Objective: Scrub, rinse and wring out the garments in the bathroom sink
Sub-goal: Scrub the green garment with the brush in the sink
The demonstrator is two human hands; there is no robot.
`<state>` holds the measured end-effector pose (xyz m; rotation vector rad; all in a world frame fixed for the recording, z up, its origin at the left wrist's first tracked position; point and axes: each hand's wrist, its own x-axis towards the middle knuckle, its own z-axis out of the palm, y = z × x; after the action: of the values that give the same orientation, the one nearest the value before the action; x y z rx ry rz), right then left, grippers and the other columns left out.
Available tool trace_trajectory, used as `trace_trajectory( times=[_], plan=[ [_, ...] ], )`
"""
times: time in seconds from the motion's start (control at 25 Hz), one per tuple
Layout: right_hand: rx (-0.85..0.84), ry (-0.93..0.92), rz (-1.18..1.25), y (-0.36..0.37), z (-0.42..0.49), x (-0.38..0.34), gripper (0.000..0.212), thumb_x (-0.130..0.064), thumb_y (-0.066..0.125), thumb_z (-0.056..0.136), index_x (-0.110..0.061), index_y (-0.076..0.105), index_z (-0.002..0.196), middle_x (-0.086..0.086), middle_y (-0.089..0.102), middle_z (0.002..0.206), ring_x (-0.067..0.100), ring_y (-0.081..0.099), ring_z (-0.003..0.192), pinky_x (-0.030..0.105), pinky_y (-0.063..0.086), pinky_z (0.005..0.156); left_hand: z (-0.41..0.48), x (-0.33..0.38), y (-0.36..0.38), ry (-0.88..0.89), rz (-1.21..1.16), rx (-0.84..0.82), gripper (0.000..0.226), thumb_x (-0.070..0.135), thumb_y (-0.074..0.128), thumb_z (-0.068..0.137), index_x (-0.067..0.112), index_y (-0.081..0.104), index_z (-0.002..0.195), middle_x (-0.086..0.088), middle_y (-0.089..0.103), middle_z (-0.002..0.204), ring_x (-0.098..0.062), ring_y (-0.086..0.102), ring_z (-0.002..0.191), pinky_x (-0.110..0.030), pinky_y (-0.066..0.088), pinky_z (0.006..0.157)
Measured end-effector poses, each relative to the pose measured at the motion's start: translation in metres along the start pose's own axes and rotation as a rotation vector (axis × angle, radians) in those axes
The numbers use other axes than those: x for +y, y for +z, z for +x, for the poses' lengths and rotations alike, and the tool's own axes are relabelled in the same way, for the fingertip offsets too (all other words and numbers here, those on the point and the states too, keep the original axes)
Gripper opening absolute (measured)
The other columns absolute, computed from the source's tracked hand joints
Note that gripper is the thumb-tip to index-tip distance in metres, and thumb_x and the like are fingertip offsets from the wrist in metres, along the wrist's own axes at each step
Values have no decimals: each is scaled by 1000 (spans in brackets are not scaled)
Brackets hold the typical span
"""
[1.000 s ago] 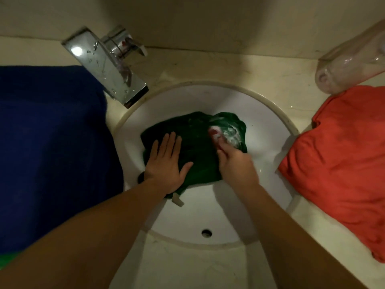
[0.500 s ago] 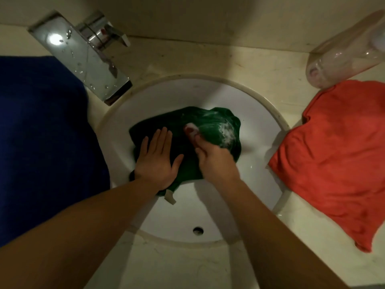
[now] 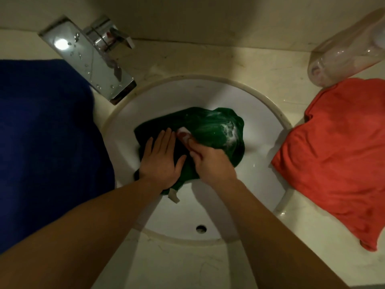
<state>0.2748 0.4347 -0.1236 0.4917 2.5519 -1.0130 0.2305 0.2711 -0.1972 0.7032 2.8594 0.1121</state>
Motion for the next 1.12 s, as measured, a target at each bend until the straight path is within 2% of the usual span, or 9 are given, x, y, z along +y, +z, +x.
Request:
trace_trajectory(
  times=[0.12, 0.24, 0.48, 0.64, 0.72, 0.88, 0.96, 1.04, 1.12],
  plan=[
    [52, 144, -53, -29, 3, 34, 42, -35, 48, 107, -57, 47, 143, 12, 70, 114, 29, 66, 90, 37, 56, 87, -1, -2, 1, 1, -6, -5, 77, 59, 26, 100, 7, 30, 157, -12, 31, 163, -27, 26, 152, -48, 18, 123],
    [186, 305, -111, -62, -3, 69, 39, -32, 50, 106, -38, 54, 145, 12, 68, 118, 31, 65, 99, 37, 52, 89, -1, -2, 2, 8, -8, -16, 78, 59, 25, 101, 7, 25, 159, -11, 26, 165, -26, 21, 153, -47, 14, 124],
    [-43, -10, -25, -17, 0, 20, 49, -39, 44, 107, -67, 29, 144, 11, 67, 126, 34, 66, 105, 43, 55, 95, 1, 1, 3, -10, 5, 14, 76, 58, 28, 101, 7, 31, 157, -11, 32, 163, -26, 26, 152, -47, 18, 123],
    [140, 301, -111, -60, 2, 72, 39, -34, 48, 106, -42, 53, 144, 10, 67, 112, 30, 64, 95, 38, 52, 84, 2, 3, 1, -7, -19, -34, 77, 59, 26, 101, 9, 24, 159, -9, 24, 166, -24, 19, 154, -45, 11, 125],
    [148, 271, -84, -49, 9, 58, 40, -34, 48, 106, -43, 51, 145, 11, 67, 110, 33, 65, 95, 40, 54, 86, 1, 5, 1, -18, -19, -36, 77, 59, 27, 101, 9, 26, 159, -9, 26, 166, -25, 21, 154, -46, 14, 125],
    [-36, -32, 46, 0, 14, 9, 44, -34, 48, 106, -54, 46, 145, 11, 68, 129, 34, 67, 109, 43, 55, 99, -1, 2, 3, -17, -30, 21, 75, 58, 32, 100, 8, 35, 156, -11, 35, 162, -26, 29, 151, -48, 21, 123],
    [11, 57, -18, -20, 15, 36, 44, -38, 46, 106, -62, 43, 142, 12, 69, 123, 31, 67, 102, 41, 56, 93, 0, 0, 3, -11, -38, 16, 75, 58, 32, 100, 9, 32, 157, -10, 33, 163, -25, 27, 151, -47, 19, 123],
    [89, 242, -63, -53, 13, 74, 37, -36, 50, 106, -52, 53, 139, 8, 69, 115, 25, 65, 94, 36, 54, 86, -1, 0, 3, -2, -51, -6, 75, 58, 30, 101, 10, 28, 158, -9, 28, 165, -25, 24, 153, -47, 16, 124],
    [140, 259, -83, -68, 6, 87, 34, -34, 52, 105, -40, 59, 138, 4, 68, 114, 26, 65, 98, 38, 53, 86, 0, 1, 3, 0, -46, -5, 75, 58, 29, 101, 10, 27, 159, -8, 27, 165, -24, 23, 153, -47, 16, 124]
  ],
)
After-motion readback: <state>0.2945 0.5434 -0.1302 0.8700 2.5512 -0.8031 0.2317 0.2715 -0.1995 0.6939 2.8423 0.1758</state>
